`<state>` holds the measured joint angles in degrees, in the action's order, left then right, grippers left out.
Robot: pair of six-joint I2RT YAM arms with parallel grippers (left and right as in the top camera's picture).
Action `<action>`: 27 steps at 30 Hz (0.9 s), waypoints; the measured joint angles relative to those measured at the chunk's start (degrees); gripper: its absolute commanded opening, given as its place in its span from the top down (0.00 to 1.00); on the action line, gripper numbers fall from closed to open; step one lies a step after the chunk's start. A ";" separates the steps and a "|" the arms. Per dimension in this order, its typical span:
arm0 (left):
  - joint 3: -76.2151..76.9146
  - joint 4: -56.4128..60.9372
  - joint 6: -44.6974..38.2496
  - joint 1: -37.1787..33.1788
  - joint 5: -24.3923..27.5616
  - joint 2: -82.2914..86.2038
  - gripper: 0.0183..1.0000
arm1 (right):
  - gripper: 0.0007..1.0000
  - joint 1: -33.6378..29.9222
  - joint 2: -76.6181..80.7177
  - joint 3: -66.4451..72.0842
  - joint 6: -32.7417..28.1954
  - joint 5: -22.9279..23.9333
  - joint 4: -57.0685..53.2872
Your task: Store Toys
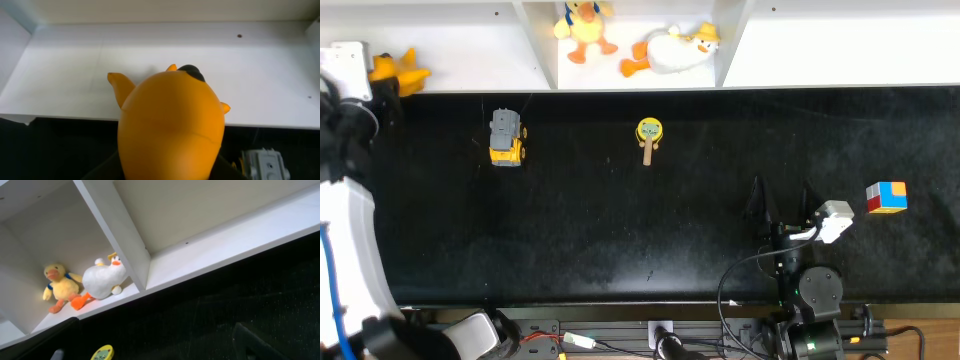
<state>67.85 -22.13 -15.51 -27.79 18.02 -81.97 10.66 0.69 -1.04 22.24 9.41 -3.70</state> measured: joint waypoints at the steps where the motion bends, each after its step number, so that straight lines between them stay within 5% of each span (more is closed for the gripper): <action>1: 0.00 0.33 0.42 0.09 -0.35 -1.03 0.72 | 0.00 0.00 0.00 0.00 0.02 0.00 0.02; 27: 9.03 3.54 6.49 0.35 -5.01 -13.90 0.75 | 0.00 0.00 0.00 0.00 0.02 0.00 0.00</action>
<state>76.88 -18.59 -9.02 -27.44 13.02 -95.88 10.66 0.69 -1.04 22.26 9.41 -3.70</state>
